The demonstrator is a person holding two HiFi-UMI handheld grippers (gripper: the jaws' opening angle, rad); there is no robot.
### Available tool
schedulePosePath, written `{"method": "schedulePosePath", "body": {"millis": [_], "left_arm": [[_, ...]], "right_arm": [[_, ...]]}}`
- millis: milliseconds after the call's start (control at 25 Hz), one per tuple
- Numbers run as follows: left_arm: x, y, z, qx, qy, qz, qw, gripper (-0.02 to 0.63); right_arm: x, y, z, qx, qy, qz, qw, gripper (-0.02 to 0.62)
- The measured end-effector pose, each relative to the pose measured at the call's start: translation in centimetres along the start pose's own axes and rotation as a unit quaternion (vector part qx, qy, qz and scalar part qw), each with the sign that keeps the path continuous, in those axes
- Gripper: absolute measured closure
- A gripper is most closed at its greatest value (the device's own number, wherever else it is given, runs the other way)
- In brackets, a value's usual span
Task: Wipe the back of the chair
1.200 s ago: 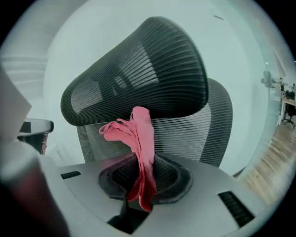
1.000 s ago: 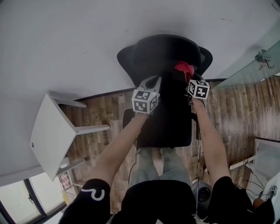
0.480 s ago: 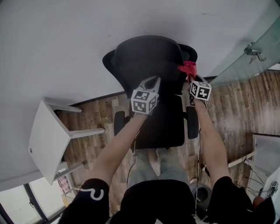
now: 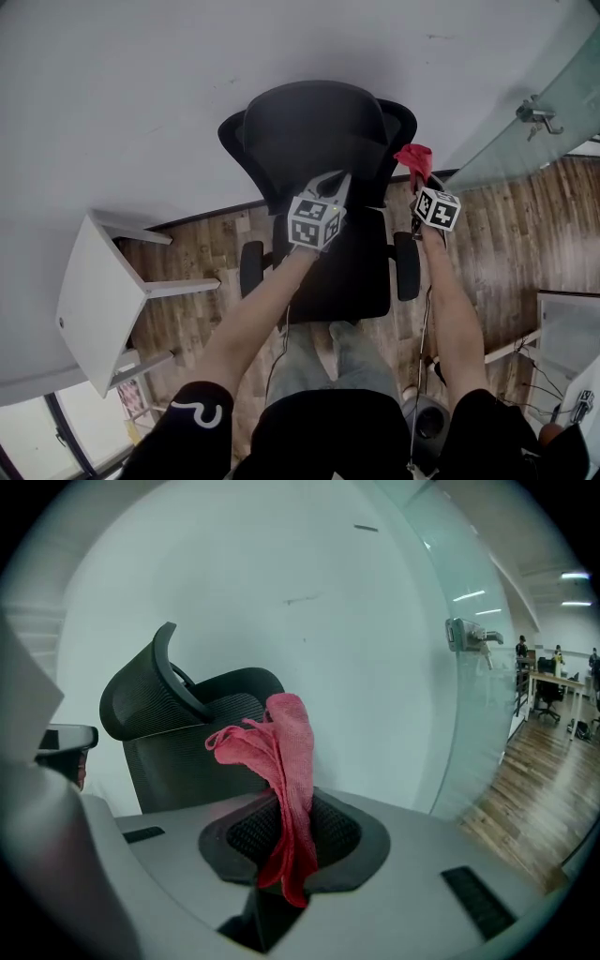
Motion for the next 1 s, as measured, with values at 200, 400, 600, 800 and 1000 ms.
{"method": "schedulePosePath", "body": {"millis": [200, 400, 600, 800, 1000], "left_arm": [[-1.6, -1.2, -1.1, -0.004, 0.004, -0.001, 1.0, 0.581], [-4.3, -3.8, -4.0, -0.016, 0.017, -0.005, 0.9997, 0.581], [-8.4, -6.4, -8.3, -0.039, 0.035, 0.002, 0.9986, 0.581], [-12.1, -9.6, -13.6, -0.047, 0.051, -0.011, 0.9975, 0.581], [-14.4, -12.1, -18.7, -0.05, 0.065, -0.027, 0.9962, 0.581]], "right_arm": [[0.0, -1.5, -3.2, -0.012, 0.02, -0.004, 1.0, 0.509], [1.0, -3.3, -8.7, -0.031, 0.052, -0.011, 0.998, 0.509], [3.2, -4.7, -16.1, -0.05, 0.089, -0.016, 0.995, 0.509], [6.2, -5.4, -23.9, -0.06, 0.117, -0.012, 0.991, 0.509], [9.2, -6.0, -31.1, -0.084, 0.139, -0.011, 0.987, 0.509]]}}
Point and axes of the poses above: the fingertips, and each gripper's own axes: x forward along the fingers, z to its right, y out of its top, the point moved 10 cm from there along -x, backward along the fingers, and after that the axes turned 12 degrees about -z, right-handed, at the moved point
